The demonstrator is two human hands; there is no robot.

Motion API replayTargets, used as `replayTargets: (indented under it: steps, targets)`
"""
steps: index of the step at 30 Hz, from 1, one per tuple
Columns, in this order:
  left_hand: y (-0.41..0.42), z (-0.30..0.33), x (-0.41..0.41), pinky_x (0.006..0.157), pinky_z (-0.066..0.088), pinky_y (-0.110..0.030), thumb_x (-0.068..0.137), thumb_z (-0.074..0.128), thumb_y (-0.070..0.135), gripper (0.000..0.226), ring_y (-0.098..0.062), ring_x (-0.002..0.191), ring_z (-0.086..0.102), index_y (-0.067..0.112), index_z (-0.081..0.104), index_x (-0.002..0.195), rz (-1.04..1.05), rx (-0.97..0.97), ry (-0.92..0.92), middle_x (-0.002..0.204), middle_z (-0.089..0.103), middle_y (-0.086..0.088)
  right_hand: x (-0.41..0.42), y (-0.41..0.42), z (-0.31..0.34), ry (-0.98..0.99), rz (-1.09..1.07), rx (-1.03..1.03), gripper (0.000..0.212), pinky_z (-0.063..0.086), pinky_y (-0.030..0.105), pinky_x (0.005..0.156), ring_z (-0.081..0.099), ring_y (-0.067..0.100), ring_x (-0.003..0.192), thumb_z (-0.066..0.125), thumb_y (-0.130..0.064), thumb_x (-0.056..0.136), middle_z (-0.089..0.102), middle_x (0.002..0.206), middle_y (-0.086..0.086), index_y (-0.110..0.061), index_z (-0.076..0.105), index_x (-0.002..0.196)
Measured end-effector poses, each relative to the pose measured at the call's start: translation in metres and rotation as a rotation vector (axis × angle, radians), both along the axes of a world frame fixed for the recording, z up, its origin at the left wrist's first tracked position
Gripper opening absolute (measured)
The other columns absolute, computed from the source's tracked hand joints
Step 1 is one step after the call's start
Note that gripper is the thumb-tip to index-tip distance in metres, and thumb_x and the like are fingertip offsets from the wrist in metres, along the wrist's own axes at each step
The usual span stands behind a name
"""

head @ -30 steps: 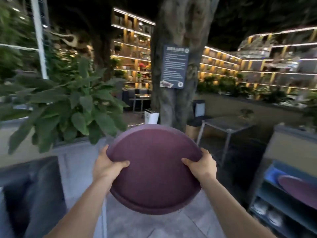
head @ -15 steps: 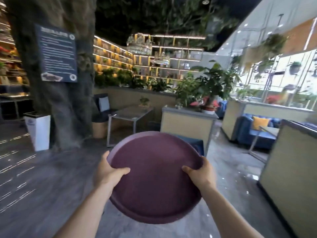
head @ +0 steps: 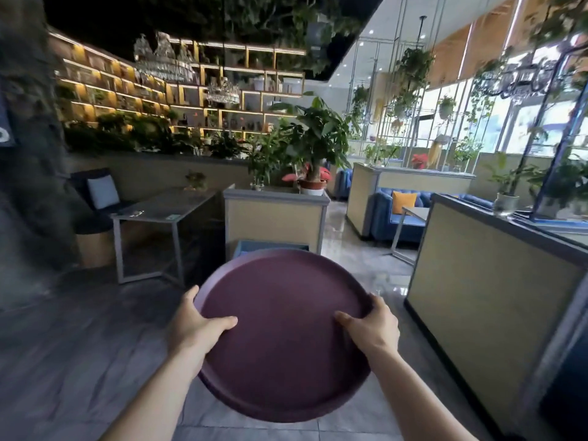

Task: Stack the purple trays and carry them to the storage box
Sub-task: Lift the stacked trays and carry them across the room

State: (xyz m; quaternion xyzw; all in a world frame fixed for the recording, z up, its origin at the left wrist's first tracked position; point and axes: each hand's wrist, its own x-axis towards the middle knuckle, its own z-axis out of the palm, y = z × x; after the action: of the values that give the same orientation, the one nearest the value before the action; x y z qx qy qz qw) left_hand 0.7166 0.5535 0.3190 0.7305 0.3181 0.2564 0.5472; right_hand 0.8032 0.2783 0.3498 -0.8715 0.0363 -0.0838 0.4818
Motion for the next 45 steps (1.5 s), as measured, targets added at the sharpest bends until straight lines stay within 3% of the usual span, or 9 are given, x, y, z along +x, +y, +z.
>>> replayTargets:
  steps: [8, 15, 29, 45]
  targets:
    - [0.0, -0.015, 0.069, 0.1, 0.049, -0.051, 0.056, 0.092, 0.019, 0.111, -0.033, 0.126, 0.053, 0.033, 0.033, 0.15, -0.012, -0.01, -0.009, 0.149, 0.047, -0.005, 0.068, 0.0, -0.016, 0.029, -0.005, 0.01, 0.076, 0.048, 0.042, 0.098, 0.06, 0.033, 0.115, 0.086, -0.039, 0.065, 0.065, 0.124, 0.009, -0.017, 0.053, 0.13]
    - [0.053, -0.04, 0.154, 0.102, 0.047, -0.051, 0.056, 0.092, 0.023, 0.111, -0.031, 0.128, 0.053, 0.035, 0.033, 0.149, 0.004, -0.012, 0.025, 0.15, 0.047, -0.002, 0.155, 0.058, -0.04, 0.058, 0.007, -0.001, 0.079, 0.048, 0.041, 0.097, 0.061, 0.034, 0.114, 0.086, -0.039, 0.065, 0.064, 0.124, 0.009, -0.017, 0.051, 0.132]
    - [0.238, -0.048, 0.388, 0.101, 0.049, -0.048, 0.057, 0.091, 0.025, 0.111, -0.03, 0.127, 0.054, 0.036, 0.032, 0.15, -0.03, -0.005, 0.047, 0.15, 0.047, -0.001, 0.383, 0.241, -0.058, 0.077, -0.023, -0.011, 0.073, 0.046, 0.039, 0.094, 0.06, 0.032, 0.115, 0.086, -0.037, 0.066, 0.065, 0.124, 0.01, -0.015, 0.055, 0.129]
    - [0.305, -0.116, 0.659, 0.102, 0.046, -0.047, 0.062, 0.091, 0.024, 0.11, -0.031, 0.131, 0.051, 0.035, 0.029, 0.152, -0.014, 0.018, 0.147, 0.153, 0.044, -0.001, 0.666, 0.314, -0.14, 0.182, -0.022, -0.032, 0.066, 0.048, 0.038, 0.088, 0.062, 0.033, 0.108, 0.082, -0.042, 0.064, 0.067, 0.117, 0.007, -0.02, 0.055, 0.12]
